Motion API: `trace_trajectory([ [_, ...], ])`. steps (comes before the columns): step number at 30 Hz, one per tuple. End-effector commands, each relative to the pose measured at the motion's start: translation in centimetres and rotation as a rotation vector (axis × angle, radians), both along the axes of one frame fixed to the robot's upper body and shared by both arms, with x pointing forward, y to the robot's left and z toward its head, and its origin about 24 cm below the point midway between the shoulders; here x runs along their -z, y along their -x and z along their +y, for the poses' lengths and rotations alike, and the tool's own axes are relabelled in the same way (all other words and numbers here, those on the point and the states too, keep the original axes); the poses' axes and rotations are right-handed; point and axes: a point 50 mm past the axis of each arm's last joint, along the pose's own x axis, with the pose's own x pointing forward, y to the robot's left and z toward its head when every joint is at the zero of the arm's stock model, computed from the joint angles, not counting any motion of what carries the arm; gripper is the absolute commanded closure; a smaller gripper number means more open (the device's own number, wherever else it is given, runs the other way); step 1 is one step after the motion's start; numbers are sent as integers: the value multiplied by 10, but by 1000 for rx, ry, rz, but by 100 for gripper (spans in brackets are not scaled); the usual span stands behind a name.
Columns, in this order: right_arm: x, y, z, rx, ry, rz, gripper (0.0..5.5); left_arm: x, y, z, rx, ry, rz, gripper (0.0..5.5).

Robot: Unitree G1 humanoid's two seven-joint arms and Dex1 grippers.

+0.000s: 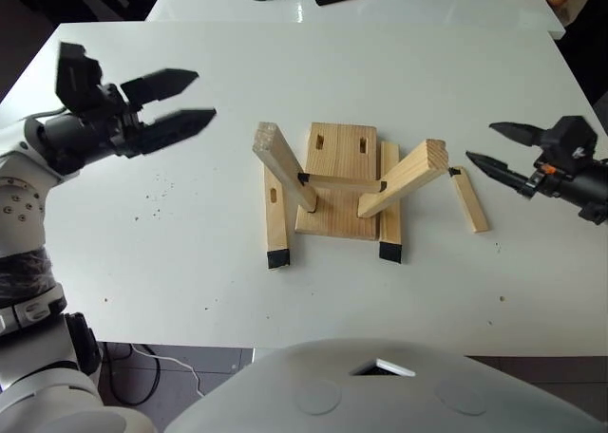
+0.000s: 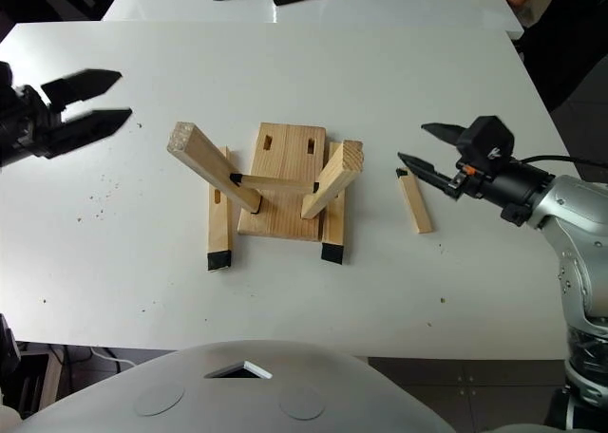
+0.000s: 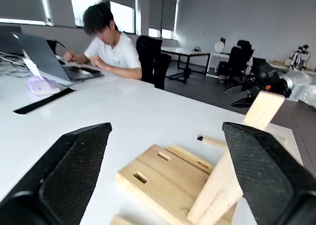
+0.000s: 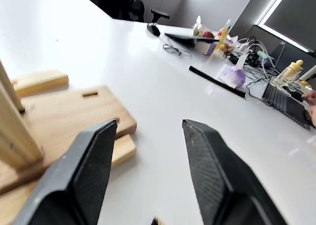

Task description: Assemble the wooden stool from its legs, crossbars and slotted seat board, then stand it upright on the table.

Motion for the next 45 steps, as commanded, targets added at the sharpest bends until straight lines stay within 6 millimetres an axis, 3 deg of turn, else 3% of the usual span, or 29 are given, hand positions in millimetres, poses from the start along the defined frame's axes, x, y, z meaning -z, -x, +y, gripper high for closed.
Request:
trace_trajectory([
  [1, -33, 4, 35, -84, -293, -136, 362, -14, 2, -31, 61, 49, -36, 170],
  [7, -53, 21, 90, -286, -404, -178, 362, -2, 9, -72, 79, 24, -41, 170],
  [12, -84, 28, 101, -362, -477, -284, 362, -20, 12, -87, 81, 75, -107, 170],
  [15, -92, 30, 103, -376, -512, -303, 362, -30, 15, -91, 97, 95, -128, 170],
  [18, -75, 29, 110, -357, -444, -234, 362, -23, 15, -94, 104, 97, -94, 170],
  [23, -13, 22, 125, -311, -271, -26, 362, 43, 21, -111, 112, 25, 115, 170],
  [25, 1, 21, 128, -304, -244, 5, 362, 60, 25, -118, 125, 16, 162, 170],
  [27, 4, 22, 130, -315, -236, -6, 362, 63, 28, -124, 147, 33, 169, 170],
  [30, -11, 22, 131, -336, -282, -77, 362, 56, 25, -126, 148, 71, 149, 170],
  [35, -56, 26, 116, -362, -458, -237, 362, 32, 10, -109, 91, 172, 104, 170],
  [38, -91, 31, 86, -373, -621, -324, 362, 9, 5, -91, 76, 258, 67, 170],
  [40, -104, 33, 64, -346, -677, -357, 362, 1, 2, -78, 52, 278, 55, 170],
  [43, -103, 26, 23, -151, -661, -360, 362, 16, -7, -56, -66, 178, 85, 170],
  [45, -76, 10, -2, 64, -551, -264, 362, 49, -9, -49, -143, -39, 134, 170],
])
